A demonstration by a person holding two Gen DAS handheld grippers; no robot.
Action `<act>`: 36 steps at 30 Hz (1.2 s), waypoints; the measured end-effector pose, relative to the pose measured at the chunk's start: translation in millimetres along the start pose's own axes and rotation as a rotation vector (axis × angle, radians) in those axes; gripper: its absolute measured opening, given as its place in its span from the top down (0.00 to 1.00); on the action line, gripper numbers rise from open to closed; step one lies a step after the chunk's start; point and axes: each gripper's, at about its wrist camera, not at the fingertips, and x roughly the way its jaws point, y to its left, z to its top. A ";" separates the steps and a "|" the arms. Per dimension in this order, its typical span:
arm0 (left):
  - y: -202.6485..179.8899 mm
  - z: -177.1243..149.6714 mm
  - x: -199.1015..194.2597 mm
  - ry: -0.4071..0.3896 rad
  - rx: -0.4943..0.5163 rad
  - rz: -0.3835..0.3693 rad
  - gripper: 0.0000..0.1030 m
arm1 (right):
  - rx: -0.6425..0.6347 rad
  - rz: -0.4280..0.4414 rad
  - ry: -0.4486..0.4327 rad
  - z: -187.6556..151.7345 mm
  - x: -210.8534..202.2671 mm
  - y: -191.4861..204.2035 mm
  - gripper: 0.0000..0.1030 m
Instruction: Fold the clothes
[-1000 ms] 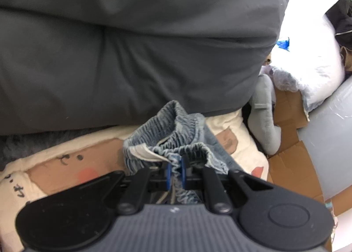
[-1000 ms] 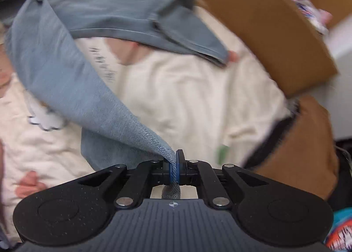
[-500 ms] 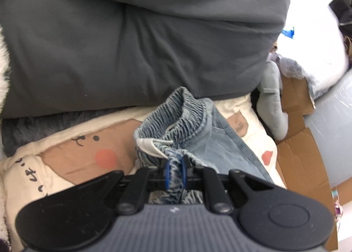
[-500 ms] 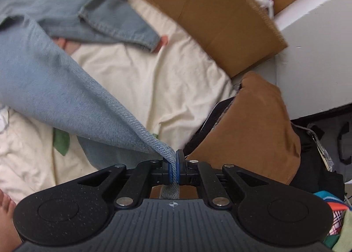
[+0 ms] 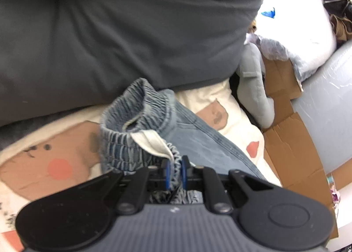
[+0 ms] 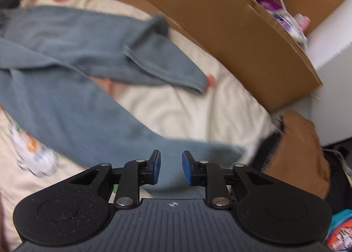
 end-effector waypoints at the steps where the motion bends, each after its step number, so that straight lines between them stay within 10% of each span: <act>1: -1.0 -1.4 7.4 0.003 -0.005 0.001 0.90 | 0.002 0.016 -0.013 4.3 -0.5 5.7 0.68; 17: -2.7 -4.6 85.6 0.084 -0.027 0.061 0.85 | 0.029 0.211 -0.058 28.2 23.0 83.3 0.68; 26: -2.4 9.4 38.6 0.101 0.089 0.076 0.71 | 0.039 0.228 -0.054 23.5 22.5 85.5 0.68; 29: 5.5 8.9 12.3 0.076 0.118 0.077 0.50 | 0.033 0.234 -0.054 23.0 23.2 87.2 0.67; 36: 32.1 -4.6 -27.0 0.071 0.138 0.133 0.49 | 0.019 0.240 -0.054 21.8 23.9 91.3 0.67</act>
